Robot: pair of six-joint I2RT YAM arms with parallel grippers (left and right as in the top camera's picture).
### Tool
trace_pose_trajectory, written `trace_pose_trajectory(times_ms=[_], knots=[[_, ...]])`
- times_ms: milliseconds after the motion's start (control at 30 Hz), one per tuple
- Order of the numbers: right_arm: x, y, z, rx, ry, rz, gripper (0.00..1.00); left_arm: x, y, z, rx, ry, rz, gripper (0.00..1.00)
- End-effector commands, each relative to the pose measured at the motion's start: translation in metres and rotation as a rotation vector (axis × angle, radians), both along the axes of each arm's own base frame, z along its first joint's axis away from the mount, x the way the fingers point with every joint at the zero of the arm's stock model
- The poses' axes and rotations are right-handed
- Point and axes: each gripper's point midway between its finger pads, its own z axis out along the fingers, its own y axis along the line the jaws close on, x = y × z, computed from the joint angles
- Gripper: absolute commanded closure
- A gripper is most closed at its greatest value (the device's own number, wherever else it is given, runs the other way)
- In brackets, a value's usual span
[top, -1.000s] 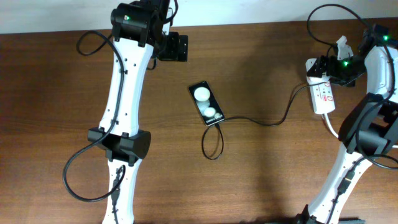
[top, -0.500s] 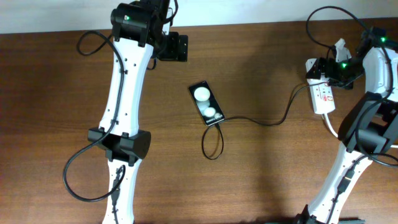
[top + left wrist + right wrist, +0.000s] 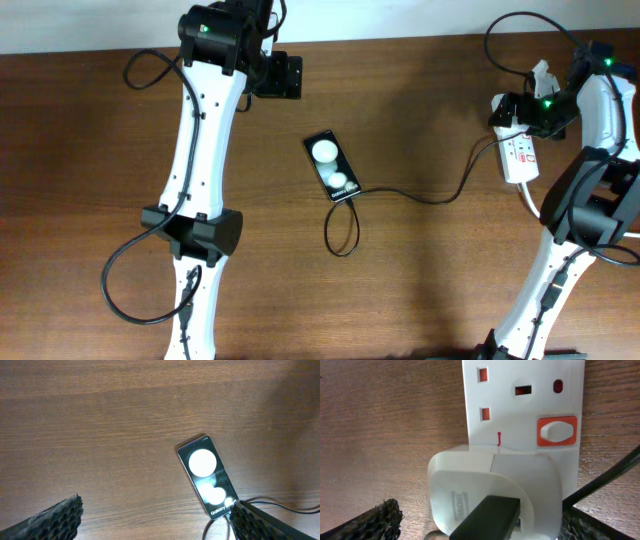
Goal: Plug charger to phone and switch on socket
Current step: 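Press the orange switch beside the charger plug down with the right gripper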
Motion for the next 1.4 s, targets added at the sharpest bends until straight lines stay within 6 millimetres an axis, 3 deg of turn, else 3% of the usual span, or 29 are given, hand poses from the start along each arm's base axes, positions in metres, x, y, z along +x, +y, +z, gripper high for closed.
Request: trace_pose_trajectory(times_ms=[0,400,633,700,833,900,967,1167,1367], knots=[[-0.001,0.036,-0.006,0.105,0.017,0.05,0.01,0.001,0.004,0.008,0.009,-0.028,-0.002,0.01],[-0.002,0.056,0.004,0.23,0.003,0.059,0.01,0.001,0.004,0.008,0.009,-0.028,-0.002,0.01],[-0.011,0.067,-0.008,0.295,0.028,0.06,0.01,0.001,0.004,0.008,0.009,-0.027,-0.002,0.01],[-0.012,0.063,-0.01,0.272,0.037,0.056,0.01,0.001,0.004,0.008,0.009,-0.028,-0.002,0.01],[-0.018,0.028,-0.017,0.139,0.103,-0.049,0.01,0.001,0.004,0.008,0.009,-0.027,-0.002,0.01],[-0.016,0.005,-0.006,0.057,0.105,-0.103,0.01,0.001,0.004,0.008,0.009,-0.027,-0.002,0.01],[-0.012,-0.002,0.008,0.038,0.082,-0.11,0.01,0.001,0.004,0.008,0.009,-0.028,-0.002,0.01],[0.0,-0.017,0.083,-0.037,-0.02,-0.122,0.01,0.001,0.004,0.008,0.009,-0.027,-0.002,0.01],[-0.03,-0.044,0.17,-0.244,-0.048,-0.28,0.01,0.001,0.004,0.008,0.009,-0.027,-0.002,0.01]])
